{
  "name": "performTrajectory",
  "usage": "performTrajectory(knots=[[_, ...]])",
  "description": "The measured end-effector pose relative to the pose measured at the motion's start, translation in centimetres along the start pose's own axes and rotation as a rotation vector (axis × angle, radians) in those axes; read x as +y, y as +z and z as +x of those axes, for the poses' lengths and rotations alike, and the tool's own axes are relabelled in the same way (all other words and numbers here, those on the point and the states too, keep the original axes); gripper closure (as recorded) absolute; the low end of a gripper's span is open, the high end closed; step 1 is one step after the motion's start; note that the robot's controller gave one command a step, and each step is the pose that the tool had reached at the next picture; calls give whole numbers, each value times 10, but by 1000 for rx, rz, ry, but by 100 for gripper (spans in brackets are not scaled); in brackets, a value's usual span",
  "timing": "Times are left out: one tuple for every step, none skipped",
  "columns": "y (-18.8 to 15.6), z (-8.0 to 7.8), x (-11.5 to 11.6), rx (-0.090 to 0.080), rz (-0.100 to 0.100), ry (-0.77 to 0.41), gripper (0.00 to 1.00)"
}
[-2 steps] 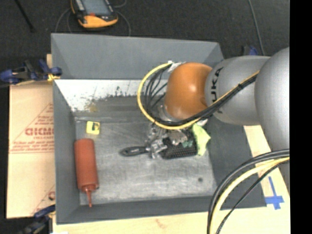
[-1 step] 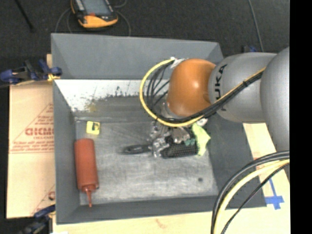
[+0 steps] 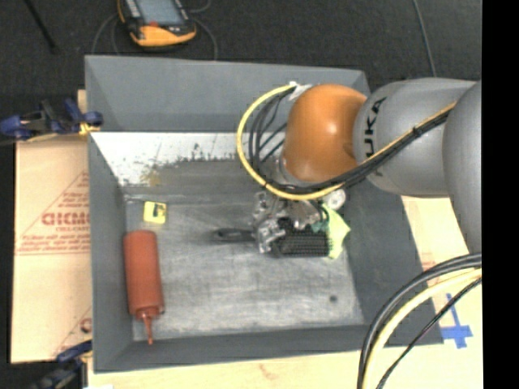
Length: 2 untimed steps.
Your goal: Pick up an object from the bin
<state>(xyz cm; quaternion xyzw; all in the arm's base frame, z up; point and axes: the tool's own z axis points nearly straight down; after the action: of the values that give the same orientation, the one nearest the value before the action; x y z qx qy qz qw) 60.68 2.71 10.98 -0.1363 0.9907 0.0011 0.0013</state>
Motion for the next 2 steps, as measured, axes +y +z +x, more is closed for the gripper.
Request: performTrajectory(knots=[[-2,1,-1,-4,1,3,100],[2,2,-2,-3,0,1,100]])
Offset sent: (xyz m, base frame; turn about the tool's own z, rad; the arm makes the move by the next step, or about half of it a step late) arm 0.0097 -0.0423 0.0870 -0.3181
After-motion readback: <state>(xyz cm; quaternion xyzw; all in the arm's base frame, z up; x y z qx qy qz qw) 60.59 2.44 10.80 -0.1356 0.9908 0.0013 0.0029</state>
